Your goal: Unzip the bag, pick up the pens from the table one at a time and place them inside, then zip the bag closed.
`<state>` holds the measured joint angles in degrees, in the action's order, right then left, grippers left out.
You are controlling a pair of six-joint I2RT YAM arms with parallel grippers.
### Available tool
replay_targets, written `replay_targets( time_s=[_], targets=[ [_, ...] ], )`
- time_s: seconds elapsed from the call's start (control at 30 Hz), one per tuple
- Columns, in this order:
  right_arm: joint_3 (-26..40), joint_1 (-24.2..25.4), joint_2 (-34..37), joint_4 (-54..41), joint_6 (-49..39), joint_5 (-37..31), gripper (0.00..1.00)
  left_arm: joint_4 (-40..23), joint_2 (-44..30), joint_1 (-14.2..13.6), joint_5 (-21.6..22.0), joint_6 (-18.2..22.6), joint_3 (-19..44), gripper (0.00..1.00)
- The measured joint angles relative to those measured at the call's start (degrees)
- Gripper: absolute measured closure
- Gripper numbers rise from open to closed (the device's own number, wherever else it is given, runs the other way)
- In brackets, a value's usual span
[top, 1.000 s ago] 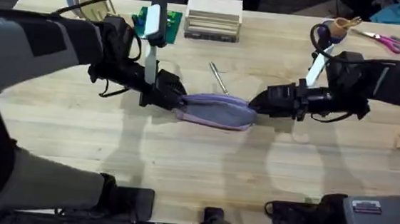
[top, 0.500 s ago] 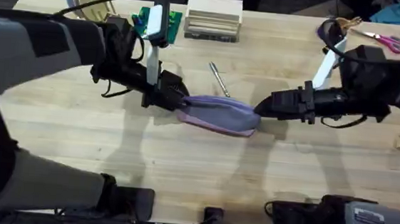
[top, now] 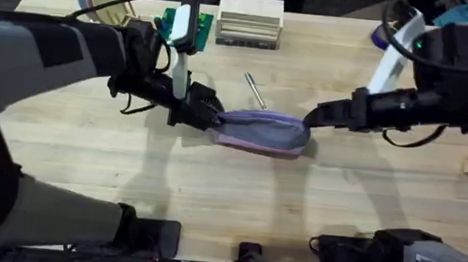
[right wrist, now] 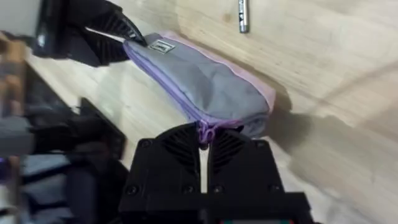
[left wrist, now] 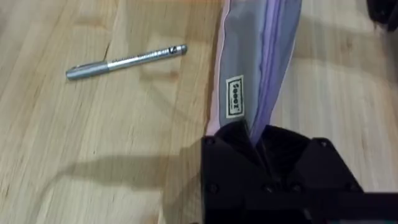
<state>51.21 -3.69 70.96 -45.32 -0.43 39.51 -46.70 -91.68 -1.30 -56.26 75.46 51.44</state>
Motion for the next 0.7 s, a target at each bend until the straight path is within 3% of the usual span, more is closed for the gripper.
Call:
replay_targets(
  time_s=[0.33,0.7],
  targets=[
    [2.8,-17.2,-0.1,7.5,5.8,-19.8,0.970,0.0,0.0,2.0,3.3,0.0,0.0,0.958],
    [3.3,-27.2,-0.1,14.3,14.2,-26.9,0.969,0.6,0.0,2.1,4.7,0.0,0.0,0.959]
  ],
)
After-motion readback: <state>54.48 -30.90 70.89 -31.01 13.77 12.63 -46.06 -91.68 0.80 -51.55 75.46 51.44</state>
